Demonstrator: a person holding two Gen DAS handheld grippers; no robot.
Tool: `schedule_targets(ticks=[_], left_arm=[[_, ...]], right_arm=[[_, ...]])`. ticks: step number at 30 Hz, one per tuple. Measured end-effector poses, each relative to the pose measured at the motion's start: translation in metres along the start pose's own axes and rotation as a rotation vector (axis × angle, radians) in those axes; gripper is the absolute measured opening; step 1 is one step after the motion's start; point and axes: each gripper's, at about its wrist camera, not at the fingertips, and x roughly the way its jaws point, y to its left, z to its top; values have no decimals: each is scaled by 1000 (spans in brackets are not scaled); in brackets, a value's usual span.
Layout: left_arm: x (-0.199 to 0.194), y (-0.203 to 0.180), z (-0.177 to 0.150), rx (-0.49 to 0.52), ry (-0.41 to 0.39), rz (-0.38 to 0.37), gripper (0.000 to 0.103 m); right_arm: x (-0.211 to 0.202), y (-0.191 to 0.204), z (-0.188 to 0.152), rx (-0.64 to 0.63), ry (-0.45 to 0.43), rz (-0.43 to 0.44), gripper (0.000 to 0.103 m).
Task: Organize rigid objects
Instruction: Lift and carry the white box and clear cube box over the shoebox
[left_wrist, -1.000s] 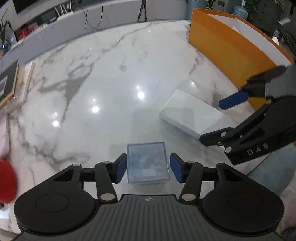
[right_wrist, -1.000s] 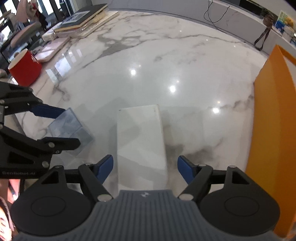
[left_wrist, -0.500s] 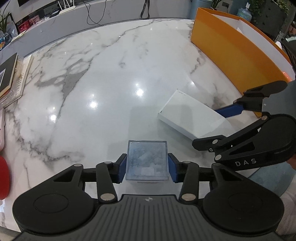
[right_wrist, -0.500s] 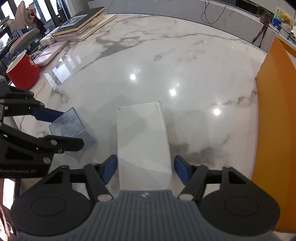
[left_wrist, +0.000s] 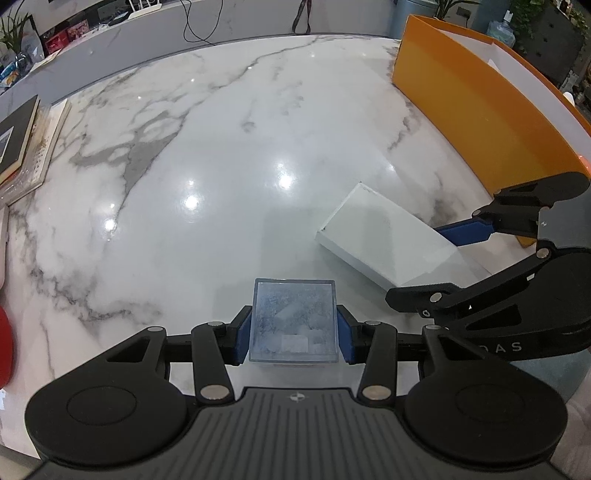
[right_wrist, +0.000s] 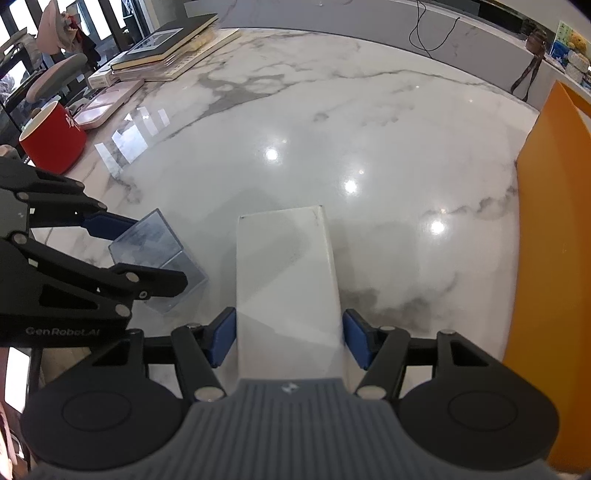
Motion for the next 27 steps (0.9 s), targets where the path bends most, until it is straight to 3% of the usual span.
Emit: schedule_targets(ticks=[6, 13, 27], left_arm=[[-7, 1, 1, -43, -18, -22, 52], [-40, -15, 14, -37, -92, -26, 52], [-94, -93, 98, 66, -258, -77, 52]], right_arm=[[-7, -4, -2, 31, -21, 13, 61], [-45, -12, -2, 62, -104, 13, 61], [-169, -79, 11, 121, -233, -81, 61]])
